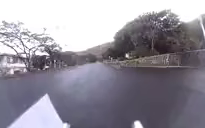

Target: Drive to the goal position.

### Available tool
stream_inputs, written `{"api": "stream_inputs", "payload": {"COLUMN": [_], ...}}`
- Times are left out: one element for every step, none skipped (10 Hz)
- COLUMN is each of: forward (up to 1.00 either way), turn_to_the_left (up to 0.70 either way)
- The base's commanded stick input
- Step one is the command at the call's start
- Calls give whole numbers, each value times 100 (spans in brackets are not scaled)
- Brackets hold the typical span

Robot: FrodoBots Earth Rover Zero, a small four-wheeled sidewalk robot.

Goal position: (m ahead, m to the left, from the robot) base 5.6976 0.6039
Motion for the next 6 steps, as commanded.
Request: {"api": "stream_inputs", "payload": {"forward": [0,0,0,0,6,37], "turn_to_the_left": [0,0,0,0,0,0]}}
